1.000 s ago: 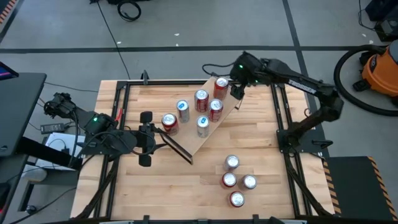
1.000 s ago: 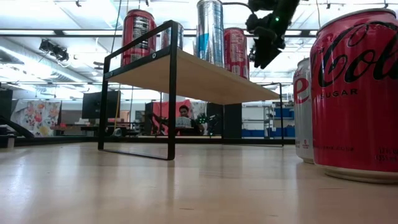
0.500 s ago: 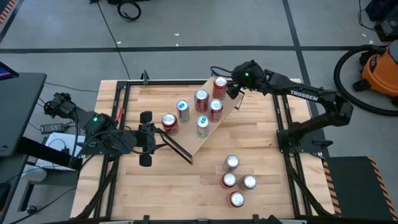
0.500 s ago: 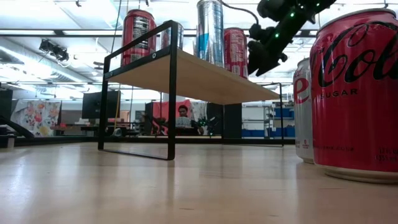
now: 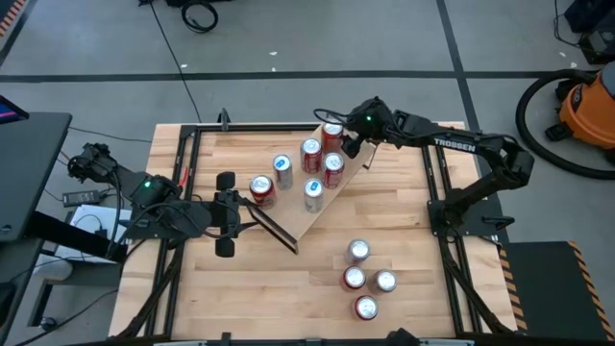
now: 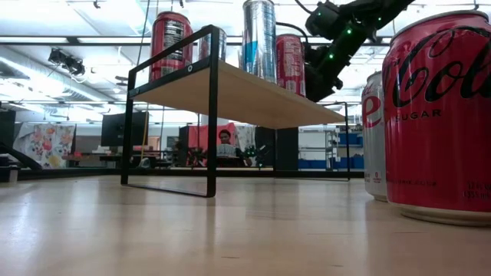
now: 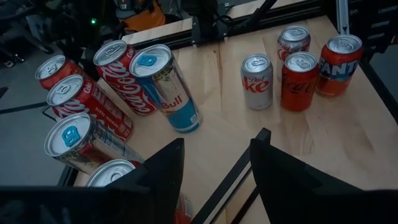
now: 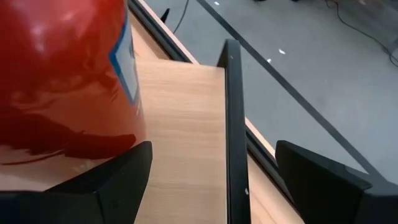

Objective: Place canned beverage on shelf
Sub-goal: Put the top red soda can on the shelf

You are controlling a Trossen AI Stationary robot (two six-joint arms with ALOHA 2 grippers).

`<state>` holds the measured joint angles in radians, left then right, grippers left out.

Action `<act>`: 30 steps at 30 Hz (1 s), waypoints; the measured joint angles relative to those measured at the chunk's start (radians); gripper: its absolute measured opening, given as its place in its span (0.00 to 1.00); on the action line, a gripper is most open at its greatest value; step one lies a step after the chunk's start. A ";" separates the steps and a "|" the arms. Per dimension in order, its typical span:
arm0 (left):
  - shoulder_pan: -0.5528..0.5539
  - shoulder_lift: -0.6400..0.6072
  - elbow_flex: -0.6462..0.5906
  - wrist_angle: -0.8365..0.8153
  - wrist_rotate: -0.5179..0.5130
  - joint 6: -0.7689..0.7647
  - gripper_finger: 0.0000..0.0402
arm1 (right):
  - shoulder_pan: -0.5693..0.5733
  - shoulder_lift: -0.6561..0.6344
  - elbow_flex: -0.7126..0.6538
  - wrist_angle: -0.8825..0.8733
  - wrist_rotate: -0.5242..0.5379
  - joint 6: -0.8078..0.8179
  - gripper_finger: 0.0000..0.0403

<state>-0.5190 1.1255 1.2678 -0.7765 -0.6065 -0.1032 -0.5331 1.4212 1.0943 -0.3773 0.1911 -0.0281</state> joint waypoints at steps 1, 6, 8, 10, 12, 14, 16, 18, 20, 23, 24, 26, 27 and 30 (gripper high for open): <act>0.000 0.000 0.000 0.000 0.000 0.000 0.48 | 0.000 0.000 0.000 0.007 -0.005 -0.005 0.87; 0.000 0.000 0.000 0.000 0.000 0.000 0.48 | 0.000 0.000 0.000 0.027 -0.035 -0.027 0.87; 0.000 0.000 0.000 0.000 0.000 0.001 0.48 | 0.000 0.000 0.000 0.028 -0.045 -0.036 0.87; 0.000 0.000 0.000 0.000 0.000 0.001 0.48 | 0.000 0.000 0.000 0.027 -0.075 -0.045 0.87; 0.000 0.000 0.000 0.000 0.000 0.001 0.48 | 0.000 0.000 0.000 0.027 -0.092 -0.051 0.87; 0.000 0.000 0.000 0.000 0.000 0.001 0.48 | 0.001 0.000 0.000 0.026 -0.092 -0.056 0.87; 0.000 0.000 0.000 0.000 0.000 0.001 0.48 | 0.001 0.000 0.000 0.026 -0.082 -0.067 0.87; 0.000 0.000 0.000 0.000 0.000 0.001 0.48 | -0.002 -0.004 0.000 0.026 -0.053 -0.076 0.87; 0.000 0.000 0.000 0.000 0.000 -0.003 0.48 | -0.011 -0.012 0.000 0.032 -0.028 -0.085 0.87; 0.000 0.000 0.000 -0.006 0.000 -0.009 0.48 | -0.027 -0.023 0.000 0.057 -0.028 -0.109 0.87; 0.000 0.000 0.000 -0.009 0.000 -0.010 0.48 | -0.034 -0.025 0.000 0.065 -0.034 -0.127 0.87; 0.000 0.000 0.000 -0.010 0.001 -0.011 0.48 | -0.054 -0.025 0.001 0.086 -0.052 -0.162 0.87; 0.000 0.000 0.000 -0.010 0.001 -0.011 0.48 | -0.066 -0.024 0.001 0.094 -0.069 -0.175 0.87; 0.000 0.000 0.000 -0.010 0.001 -0.013 0.48 | -0.103 -0.018 0.001 0.117 -0.149 -0.181 0.87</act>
<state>-0.5190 1.1255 1.2682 -0.7864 -0.6060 -0.1158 -0.6357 1.4029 1.0948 -0.2601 0.0417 -0.2096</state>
